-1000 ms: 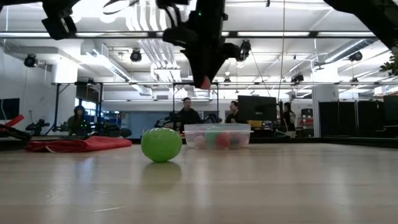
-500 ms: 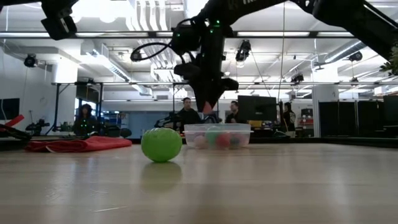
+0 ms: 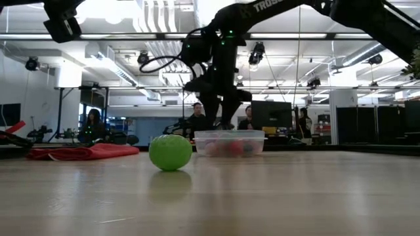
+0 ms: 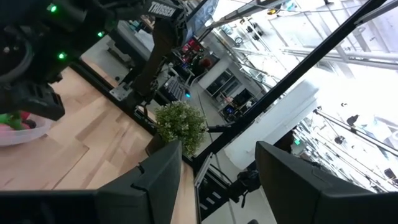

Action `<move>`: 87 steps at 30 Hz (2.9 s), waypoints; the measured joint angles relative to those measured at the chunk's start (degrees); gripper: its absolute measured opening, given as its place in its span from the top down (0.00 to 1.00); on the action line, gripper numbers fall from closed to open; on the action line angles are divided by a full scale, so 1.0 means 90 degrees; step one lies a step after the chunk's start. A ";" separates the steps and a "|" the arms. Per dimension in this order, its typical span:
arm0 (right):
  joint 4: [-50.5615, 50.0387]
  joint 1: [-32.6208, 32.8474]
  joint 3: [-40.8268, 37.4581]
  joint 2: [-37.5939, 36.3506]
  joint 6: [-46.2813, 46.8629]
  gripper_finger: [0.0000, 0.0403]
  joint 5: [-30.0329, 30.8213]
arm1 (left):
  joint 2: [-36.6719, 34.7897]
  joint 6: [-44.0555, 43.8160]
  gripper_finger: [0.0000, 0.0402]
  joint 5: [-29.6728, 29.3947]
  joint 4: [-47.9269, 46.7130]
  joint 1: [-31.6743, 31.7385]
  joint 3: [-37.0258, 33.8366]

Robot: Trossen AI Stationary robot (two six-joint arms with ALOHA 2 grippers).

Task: Pick and placing Produce into tupperware
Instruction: Put the green cabbage into the transparent bin

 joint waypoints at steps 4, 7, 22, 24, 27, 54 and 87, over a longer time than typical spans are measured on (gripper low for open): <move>-0.0231 0.0056 0.0307 -0.0002 -0.0006 0.39 -0.0013 | 0.0067 -0.0005 0.52 0.0000 0.0002 0.0000 0.0000; -0.0783 0.0290 0.0677 -0.0035 -0.0099 0.33 -0.0041 | 0.0108 -0.0005 0.52 0.0002 0.0002 0.0000 0.0000; 0.0530 0.2600 0.0623 -0.0089 -0.1052 0.24 -0.0772 | 0.0141 -0.0015 0.52 0.0005 0.0053 0.0000 0.0000; 0.0841 0.2702 0.0521 -0.0024 -0.0992 0.23 -0.0830 | 0.0137 -0.0019 0.52 0.0022 0.0075 0.0000 0.0000; 0.1044 0.2819 0.0335 0.0129 -0.0862 0.22 -0.0843 | 0.0080 -0.0013 0.52 0.0112 0.0147 -0.0001 0.0000; 0.1343 0.2994 -0.0017 0.0815 -0.0755 0.27 -0.0505 | -0.0869 0.0226 0.52 0.0478 -0.0156 -0.0024 0.0002; -0.1574 0.0151 -0.0536 -0.0771 -0.0195 0.43 0.0381 | -0.0864 0.0374 0.52 0.0478 -0.0162 -0.0024 0.0002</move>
